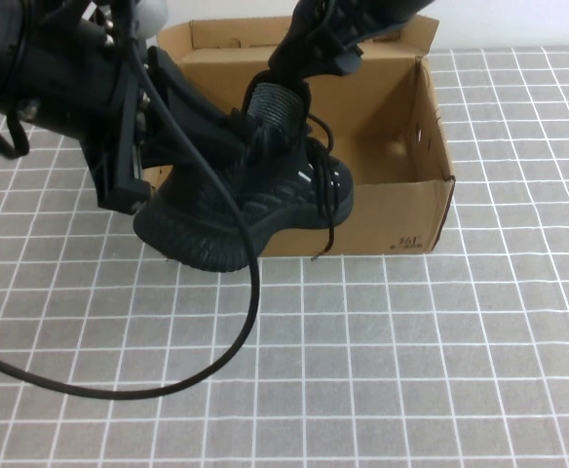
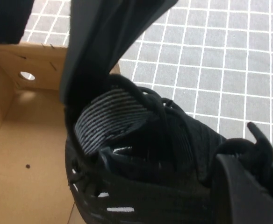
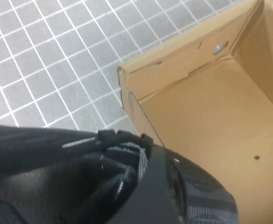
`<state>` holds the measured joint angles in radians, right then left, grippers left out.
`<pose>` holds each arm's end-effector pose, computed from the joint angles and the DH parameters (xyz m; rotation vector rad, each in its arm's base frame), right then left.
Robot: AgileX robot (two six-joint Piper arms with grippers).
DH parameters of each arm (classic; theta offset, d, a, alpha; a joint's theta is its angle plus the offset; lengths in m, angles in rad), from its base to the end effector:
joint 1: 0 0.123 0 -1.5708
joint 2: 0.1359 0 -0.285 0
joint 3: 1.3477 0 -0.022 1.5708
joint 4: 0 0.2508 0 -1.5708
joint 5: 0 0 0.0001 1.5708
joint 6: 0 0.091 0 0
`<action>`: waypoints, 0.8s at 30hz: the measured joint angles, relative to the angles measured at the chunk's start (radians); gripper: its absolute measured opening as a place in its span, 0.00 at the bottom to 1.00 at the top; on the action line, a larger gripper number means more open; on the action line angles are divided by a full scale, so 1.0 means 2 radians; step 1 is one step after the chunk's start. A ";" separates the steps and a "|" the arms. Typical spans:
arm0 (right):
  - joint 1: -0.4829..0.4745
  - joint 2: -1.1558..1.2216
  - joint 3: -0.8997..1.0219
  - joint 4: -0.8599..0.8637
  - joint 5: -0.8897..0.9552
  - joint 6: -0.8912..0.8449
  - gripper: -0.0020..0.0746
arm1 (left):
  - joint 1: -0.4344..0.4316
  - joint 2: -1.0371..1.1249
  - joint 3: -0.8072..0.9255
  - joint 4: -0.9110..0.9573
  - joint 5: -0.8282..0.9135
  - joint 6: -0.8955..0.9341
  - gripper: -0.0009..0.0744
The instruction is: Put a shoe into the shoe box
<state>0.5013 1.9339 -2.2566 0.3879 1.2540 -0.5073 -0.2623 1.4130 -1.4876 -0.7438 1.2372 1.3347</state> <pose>0.3486 0.2284 0.4312 -1.1687 2.0695 0.4961 0.2527 -0.1281 0.4124 1.5955 1.6653 -0.4965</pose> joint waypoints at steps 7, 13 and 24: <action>0.000 0.011 -0.001 -0.006 0.003 0.023 0.75 | 0.000 0.000 0.000 0.004 0.000 0.001 0.06; 0.000 0.018 -0.001 -0.001 0.003 0.056 0.75 | 0.000 0.000 0.000 0.007 0.000 0.002 0.06; 0.000 0.018 -0.001 0.025 0.003 0.064 0.75 | 0.000 0.000 0.000 0.007 0.000 0.002 0.06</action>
<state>0.5013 1.9704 -2.2583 0.4379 1.2600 -0.3794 -0.2623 1.4130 -1.4876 -0.7290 1.2372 1.3385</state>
